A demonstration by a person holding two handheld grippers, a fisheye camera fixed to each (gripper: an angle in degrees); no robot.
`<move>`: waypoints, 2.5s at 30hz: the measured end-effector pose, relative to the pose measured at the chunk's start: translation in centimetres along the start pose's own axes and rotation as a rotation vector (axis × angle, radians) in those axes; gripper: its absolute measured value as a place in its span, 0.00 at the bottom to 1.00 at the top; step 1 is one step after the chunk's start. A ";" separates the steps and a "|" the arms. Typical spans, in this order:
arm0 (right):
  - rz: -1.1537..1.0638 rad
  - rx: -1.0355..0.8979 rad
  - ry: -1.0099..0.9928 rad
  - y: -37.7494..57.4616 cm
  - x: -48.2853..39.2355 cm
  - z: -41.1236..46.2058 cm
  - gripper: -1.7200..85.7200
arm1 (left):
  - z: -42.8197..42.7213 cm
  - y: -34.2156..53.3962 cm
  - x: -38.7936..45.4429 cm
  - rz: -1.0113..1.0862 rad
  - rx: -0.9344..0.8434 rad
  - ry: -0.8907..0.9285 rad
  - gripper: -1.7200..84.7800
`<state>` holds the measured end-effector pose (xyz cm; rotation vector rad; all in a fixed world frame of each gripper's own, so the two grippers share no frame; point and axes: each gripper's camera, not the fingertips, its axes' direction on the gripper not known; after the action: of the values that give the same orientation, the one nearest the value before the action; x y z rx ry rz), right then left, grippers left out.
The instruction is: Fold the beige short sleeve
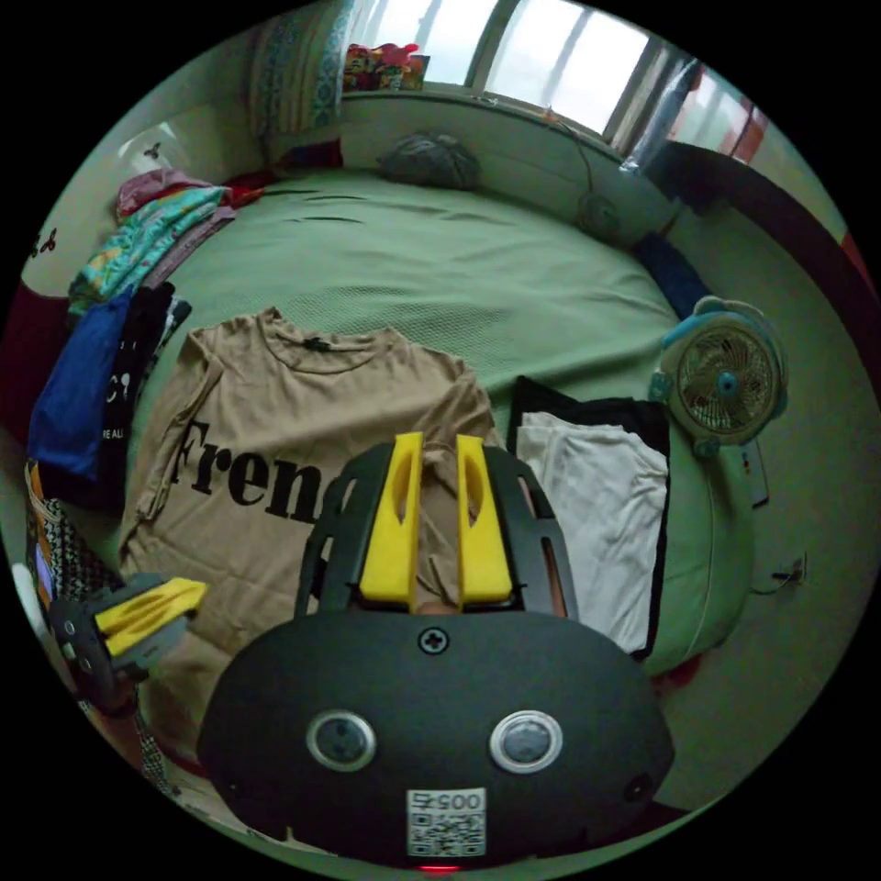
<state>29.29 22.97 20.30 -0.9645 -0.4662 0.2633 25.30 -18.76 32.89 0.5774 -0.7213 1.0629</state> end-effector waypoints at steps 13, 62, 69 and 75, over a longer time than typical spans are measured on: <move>0.186 -0.051 -0.053 11.3 4.1 0.9 0.12 | 0.1 -6.6 0.1 0.053 0.121 0.059 0.12; 0.283 0.019 -0.150 26.9 0.0 1.8 0.10 | -5.0 11.4 -19.9 -0.213 -0.017 -0.093 0.02; 0.347 -0.046 -0.118 32.3 0.1 1.4 0.12 | -6.1 20.4 -23.4 -0.363 -0.008 -0.105 0.11; 0.352 -0.034 -0.099 34.3 0.7 0.7 0.12 | -4.8 24.8 -25.1 -0.409 -0.034 -0.103 0.14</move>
<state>29.19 42.58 -7.91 -1.0679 -0.3901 0.6249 -3.93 -20.02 12.62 0.7182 -0.6732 0.6439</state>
